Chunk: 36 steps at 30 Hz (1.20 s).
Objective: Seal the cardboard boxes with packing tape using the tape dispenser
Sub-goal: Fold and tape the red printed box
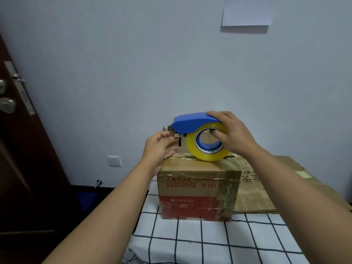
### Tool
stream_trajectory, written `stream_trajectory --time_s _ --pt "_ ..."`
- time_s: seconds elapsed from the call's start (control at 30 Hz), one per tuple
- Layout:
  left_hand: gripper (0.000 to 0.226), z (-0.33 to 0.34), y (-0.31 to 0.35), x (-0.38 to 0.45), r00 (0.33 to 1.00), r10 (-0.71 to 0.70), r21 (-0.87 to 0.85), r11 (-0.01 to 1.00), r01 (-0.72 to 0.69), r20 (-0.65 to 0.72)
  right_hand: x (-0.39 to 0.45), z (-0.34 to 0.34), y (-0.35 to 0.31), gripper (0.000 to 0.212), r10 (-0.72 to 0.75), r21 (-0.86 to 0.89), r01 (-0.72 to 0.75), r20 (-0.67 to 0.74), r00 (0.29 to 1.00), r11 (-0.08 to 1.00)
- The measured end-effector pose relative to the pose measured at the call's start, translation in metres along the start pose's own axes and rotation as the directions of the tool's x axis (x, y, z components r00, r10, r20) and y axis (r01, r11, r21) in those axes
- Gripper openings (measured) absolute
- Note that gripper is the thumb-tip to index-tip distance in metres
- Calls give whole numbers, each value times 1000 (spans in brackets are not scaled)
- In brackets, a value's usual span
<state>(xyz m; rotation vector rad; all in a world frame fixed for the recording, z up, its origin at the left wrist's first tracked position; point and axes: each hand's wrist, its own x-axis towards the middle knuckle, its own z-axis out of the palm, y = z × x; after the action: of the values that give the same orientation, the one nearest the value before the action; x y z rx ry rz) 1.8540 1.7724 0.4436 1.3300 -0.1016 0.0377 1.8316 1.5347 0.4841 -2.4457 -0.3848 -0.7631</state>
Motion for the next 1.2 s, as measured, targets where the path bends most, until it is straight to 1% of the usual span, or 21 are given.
stream_trajectory --time_s 0.13,0.23,0.3,0.37,0.4,0.47,0.53,0.57,0.67,0.73,0.8,0.93,1.03,1.1,1.2 --pt "18 -3 6 2 993 -119 -165 979 117 -6 4 -3 1 56 18 55 -22 60 998 998" --pt "13 -2 10 3 984 -177 -110 978 176 -1 10 -8 -4 56 33 85 -46 156 987 995" --pt "3 0 13 5 977 -212 -79 974 211 -1 14 -14 -9 56 43 120 -77 262 964 990" --pt "6 0 17 7 969 -246 -91 965 244 -11 18 -19 -15 50 41 180 -110 352 935 978" --pt "8 0 19 7 963 -270 -99 958 267 -8 20 -19 -19 44 46 206 -127 361 931 970" --pt "14 -2 23 8 945 -328 -95 940 327 8 21 -16 -25 35 89 234 -165 306 948 958" --pt "16 -4 24 8 923 -385 -74 920 384 7 24 -11 -27 36 171 252 -232 243 955 939" --pt "17 -4 25 8 914 -406 -55 912 405 2 26 -9 -27 35 213 278 -278 242 947 920" --pt "18 -3 26 7 896 -443 5 896 443 3 31 -11 -26 37 278 339 -392 338 899 855" --pt "19 -4 28 7 882 -471 29 882 471 11 35 -13 -25 35 256 325 -396 398 881 859" --pt "20 -6 29 8 868 -496 43 868 495 21 36 -14 -25 34 228 329 -385 425 876 862" --pt "19 -9 33 6 849 -526 49 850 524 52 33 -12 -26 26 193 389 -355 397 897 850" --pt "20 -10 36 4 851 -522 36 853 521 51 31 -11 -27 21 155 414 -325 392 907 850" --pt "23 -11 38 4 858 -512 9 859 513 44 31 -12 -28 28 129 410 -308 409 904 859" --pt "24 -10 38 3 881 -472 16 881 472 29 28 -17 -27 54 97 408 -286 424 900 867"
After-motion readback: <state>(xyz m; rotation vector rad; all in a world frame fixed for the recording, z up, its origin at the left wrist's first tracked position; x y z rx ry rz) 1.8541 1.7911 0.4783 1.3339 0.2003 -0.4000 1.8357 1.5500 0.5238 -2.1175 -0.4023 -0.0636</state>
